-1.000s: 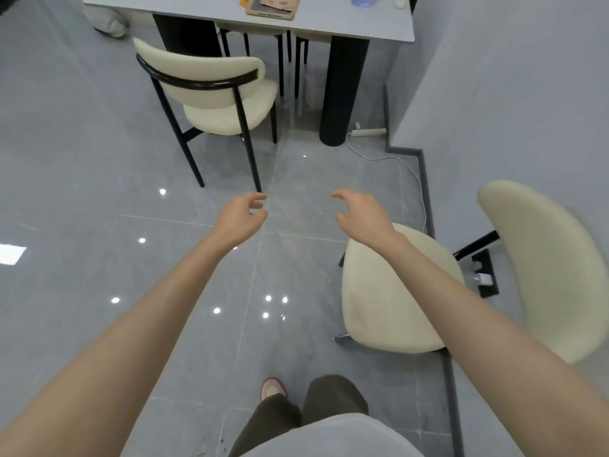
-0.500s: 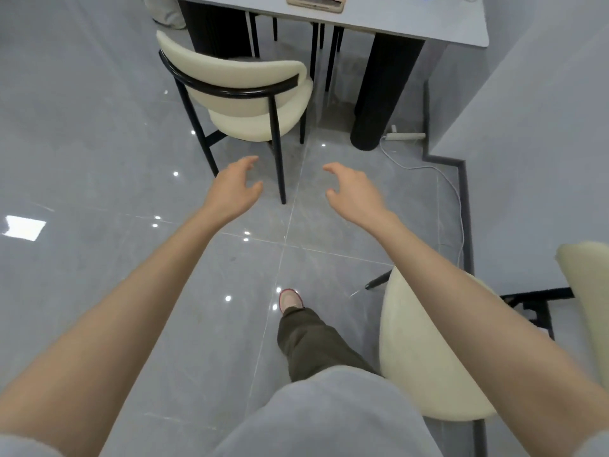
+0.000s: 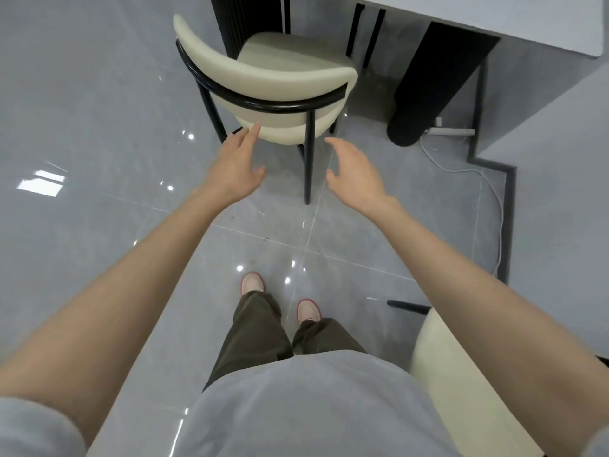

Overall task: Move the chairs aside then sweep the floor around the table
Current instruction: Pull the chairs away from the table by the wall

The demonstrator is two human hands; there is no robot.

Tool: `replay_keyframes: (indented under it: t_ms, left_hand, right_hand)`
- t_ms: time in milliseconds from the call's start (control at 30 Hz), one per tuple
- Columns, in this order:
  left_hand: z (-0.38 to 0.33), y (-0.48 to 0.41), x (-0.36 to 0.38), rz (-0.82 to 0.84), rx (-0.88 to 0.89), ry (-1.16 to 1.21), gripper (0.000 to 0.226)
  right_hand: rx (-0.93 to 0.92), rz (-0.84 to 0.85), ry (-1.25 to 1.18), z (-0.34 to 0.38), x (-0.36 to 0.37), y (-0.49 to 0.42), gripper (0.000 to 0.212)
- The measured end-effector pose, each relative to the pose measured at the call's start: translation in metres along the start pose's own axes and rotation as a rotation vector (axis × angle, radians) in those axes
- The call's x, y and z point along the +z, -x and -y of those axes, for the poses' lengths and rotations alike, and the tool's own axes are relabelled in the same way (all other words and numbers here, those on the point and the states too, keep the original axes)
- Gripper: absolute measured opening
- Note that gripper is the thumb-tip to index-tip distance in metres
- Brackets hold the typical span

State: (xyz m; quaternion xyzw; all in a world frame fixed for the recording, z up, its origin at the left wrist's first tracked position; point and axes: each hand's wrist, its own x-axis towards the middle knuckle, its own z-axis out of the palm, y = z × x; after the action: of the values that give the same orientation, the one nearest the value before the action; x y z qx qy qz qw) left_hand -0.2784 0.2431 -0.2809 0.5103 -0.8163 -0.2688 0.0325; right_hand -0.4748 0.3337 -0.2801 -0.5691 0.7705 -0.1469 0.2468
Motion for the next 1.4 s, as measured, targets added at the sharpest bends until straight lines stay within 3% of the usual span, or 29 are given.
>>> replay_keyframes:
  t_ms: [400, 700, 867, 1000, 1400]
  left_hand:
    - [0.060, -0.135, -0.031, 0.005, 0.204, -0.279, 0.095]
    - [0.114, -0.238, -0.051, 0.185, 0.329, -0.511, 0.087]
    - [0.121, -0.284, -0.054, 0.268, 0.339, -0.513, 0.071]
    - [0.120, -0.297, -0.051, 0.250, 0.340, -0.617, 0.042]
    - [0.122, -0.263, -0.039, 0.241, 0.332, -0.665, 0.033]
  right_hand:
    - [-0.047, -0.128, 0.090, 0.042, 0.036, -0.134, 0.066]
    - [0.010, 0.012, 0.322, 0.064, 0.066, -0.235, 0.072]
    - [0.079, 0.097, 0.401, 0.065, 0.063, -0.273, 0.061]
    - [0.130, 0.152, 0.460, 0.071, 0.060, -0.284, 0.056]
    - [0.143, 0.225, 0.515, 0.084, 0.060, -0.254, 0.045]
